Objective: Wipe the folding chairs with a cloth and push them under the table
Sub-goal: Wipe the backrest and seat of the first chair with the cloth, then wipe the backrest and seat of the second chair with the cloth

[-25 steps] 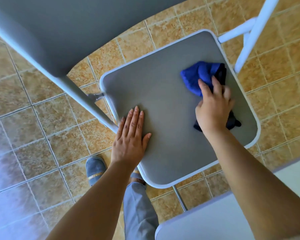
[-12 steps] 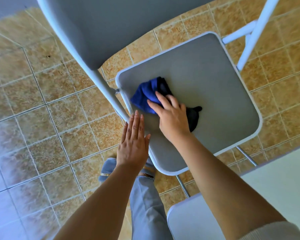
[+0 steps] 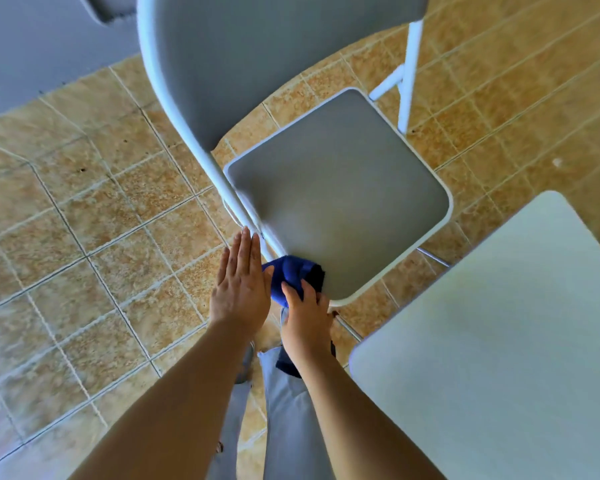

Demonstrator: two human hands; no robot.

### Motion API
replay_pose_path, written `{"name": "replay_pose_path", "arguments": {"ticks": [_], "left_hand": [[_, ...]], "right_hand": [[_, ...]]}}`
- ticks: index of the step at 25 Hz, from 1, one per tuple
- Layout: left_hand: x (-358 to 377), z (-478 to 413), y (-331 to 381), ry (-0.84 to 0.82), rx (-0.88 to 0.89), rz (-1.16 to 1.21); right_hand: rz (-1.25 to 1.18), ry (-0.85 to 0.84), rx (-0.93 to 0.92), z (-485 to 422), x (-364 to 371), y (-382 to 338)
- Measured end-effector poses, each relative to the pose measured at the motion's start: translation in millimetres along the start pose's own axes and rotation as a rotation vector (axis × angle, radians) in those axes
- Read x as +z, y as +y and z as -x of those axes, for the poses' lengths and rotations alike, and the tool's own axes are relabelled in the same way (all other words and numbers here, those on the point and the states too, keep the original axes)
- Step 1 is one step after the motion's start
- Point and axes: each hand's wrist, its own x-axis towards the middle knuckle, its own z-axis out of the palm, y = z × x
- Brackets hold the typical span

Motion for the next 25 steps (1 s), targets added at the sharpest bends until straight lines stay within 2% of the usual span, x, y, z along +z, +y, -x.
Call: {"name": "replay_pose_path", "arguments": {"ticks": [3,9,14,19,25], "left_hand": [[-32,17,-1,-0.022,0.039,0.006],[-102,58,26,-0.039,0.280,-0.082],[-148,97,92,-0.065,0.546,-0.150],[-158,150,174,-0.133,0.811,-0.218],[-123,250,277,-0.173,1.147,-0.331]], "right_hand": [[-0.104,-0.009,0.083,38,-17,-11],[-0.088,0.224,0.122,107,-93,-1],[-0.095,0.367,0.317,191,-141,48],[-0.184,0.492,0.561,287,-143,113],[-0.307,0.571,0.856,414,-107,201]]}}
